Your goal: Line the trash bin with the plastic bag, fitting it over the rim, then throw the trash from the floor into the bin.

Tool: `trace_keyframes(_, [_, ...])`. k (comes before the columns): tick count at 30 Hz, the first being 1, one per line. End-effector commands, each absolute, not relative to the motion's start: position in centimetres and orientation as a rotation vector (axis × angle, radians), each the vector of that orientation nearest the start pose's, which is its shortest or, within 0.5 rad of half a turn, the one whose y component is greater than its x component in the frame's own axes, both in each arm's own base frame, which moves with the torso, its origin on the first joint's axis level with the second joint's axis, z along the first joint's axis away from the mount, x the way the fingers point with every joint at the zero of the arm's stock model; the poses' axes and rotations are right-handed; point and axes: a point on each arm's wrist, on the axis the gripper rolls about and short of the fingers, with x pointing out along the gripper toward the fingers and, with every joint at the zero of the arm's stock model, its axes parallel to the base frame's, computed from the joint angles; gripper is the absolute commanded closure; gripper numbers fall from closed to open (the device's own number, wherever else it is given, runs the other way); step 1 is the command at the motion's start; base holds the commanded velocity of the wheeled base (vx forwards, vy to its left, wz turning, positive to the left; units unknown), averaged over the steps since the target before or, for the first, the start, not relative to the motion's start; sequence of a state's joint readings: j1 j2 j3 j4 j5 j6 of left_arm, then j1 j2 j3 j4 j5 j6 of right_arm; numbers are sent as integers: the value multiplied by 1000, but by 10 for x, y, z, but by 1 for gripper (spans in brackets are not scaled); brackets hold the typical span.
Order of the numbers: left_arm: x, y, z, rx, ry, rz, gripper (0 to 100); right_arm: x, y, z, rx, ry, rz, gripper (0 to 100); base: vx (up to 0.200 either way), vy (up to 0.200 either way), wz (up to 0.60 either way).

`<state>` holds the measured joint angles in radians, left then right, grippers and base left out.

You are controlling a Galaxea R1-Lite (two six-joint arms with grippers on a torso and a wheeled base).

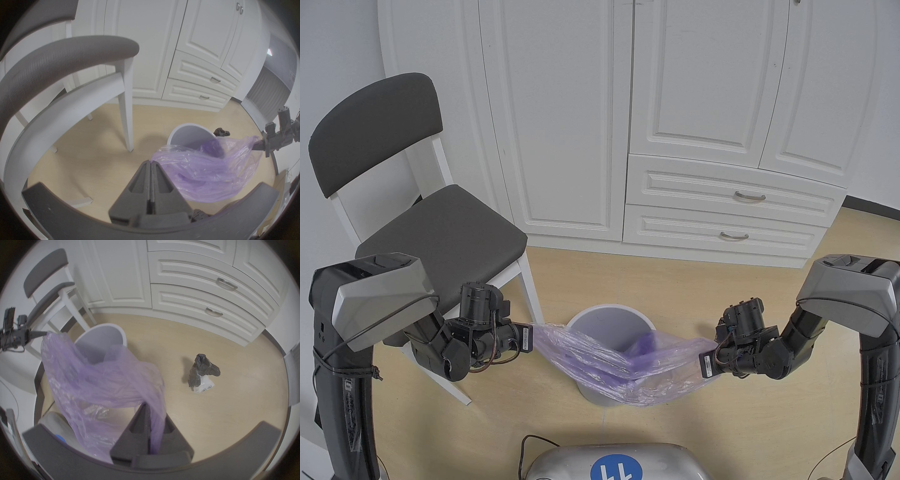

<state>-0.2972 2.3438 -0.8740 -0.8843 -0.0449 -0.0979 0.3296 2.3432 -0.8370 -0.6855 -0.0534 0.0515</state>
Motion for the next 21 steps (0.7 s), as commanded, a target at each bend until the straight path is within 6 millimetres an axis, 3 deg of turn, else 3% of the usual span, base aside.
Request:
trace_keyframes(1, [373, -117, -18, -36, 584, -302, 100, 356, 131, -35, -51, 772, 242, 100, 0, 0, 0])
trace_keyframes(10, [371, -115, -20, -35, 592, -300, 100, 353, 129, -36, -44, 789, 242, 100, 0, 0, 0])
trace_keyframes(15, [358, -110, -27, 20, 659, -337, 100, 335, 114, -43, -209, 899, 281, 100, 0, 0, 0])
trace_keyframes(21, [350, -106, -24, 48, 712, -367, 100, 325, 110, -43, -275, 921, 308, 100, 0, 0, 0])
